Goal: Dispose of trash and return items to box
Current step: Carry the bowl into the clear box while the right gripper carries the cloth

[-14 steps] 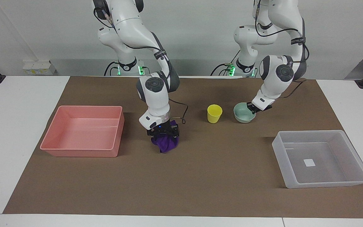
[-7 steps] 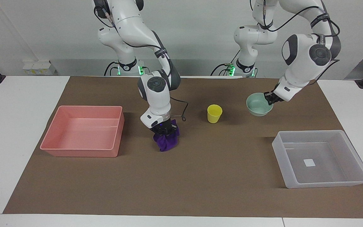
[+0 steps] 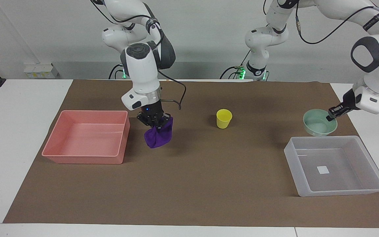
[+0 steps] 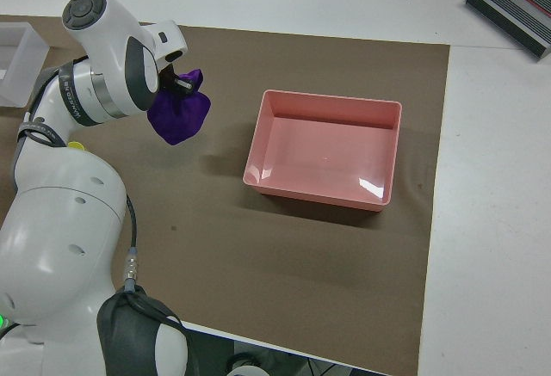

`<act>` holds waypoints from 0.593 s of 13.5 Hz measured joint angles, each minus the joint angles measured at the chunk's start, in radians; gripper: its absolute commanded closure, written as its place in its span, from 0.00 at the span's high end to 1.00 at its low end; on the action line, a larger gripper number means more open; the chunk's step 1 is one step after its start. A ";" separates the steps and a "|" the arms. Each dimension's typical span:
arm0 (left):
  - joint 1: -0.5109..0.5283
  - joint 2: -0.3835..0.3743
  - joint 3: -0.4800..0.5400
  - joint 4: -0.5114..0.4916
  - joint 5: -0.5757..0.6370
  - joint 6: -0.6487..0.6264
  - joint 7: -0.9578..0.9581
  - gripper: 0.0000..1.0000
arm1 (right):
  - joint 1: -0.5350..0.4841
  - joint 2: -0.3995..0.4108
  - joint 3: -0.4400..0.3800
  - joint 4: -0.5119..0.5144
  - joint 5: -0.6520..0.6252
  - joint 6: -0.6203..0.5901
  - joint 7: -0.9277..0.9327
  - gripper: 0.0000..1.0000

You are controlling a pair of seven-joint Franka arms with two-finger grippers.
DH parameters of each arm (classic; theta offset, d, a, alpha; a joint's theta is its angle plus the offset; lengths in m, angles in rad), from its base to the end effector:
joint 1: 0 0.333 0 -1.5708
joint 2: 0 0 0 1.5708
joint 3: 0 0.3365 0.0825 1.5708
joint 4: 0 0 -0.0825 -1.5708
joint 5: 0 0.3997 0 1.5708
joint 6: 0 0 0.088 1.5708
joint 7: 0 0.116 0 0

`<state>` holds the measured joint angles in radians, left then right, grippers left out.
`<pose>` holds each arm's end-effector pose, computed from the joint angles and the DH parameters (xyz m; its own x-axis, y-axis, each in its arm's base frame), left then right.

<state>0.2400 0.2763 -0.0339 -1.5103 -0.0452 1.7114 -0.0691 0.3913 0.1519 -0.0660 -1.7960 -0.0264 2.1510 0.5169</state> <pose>0.6448 0.1326 0.5072 0.9575 0.2777 -0.0787 0.2818 -0.9583 0.0480 0.6100 0.2065 0.4870 0.9647 -0.1800 0.1924 -0.1696 -0.9831 -0.0697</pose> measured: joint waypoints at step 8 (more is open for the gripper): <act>0.055 0.278 -0.012 0.120 -0.026 0.317 0.022 0.00 | -0.306 -0.100 -0.007 -0.017 -0.016 -0.126 -0.360 0.00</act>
<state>0.2954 0.5543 -0.0457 -1.3900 -0.0717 2.0288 -0.0472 0.0848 0.0519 -0.0726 -1.8133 -0.0427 2.0246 0.1573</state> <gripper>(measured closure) 0.969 0.930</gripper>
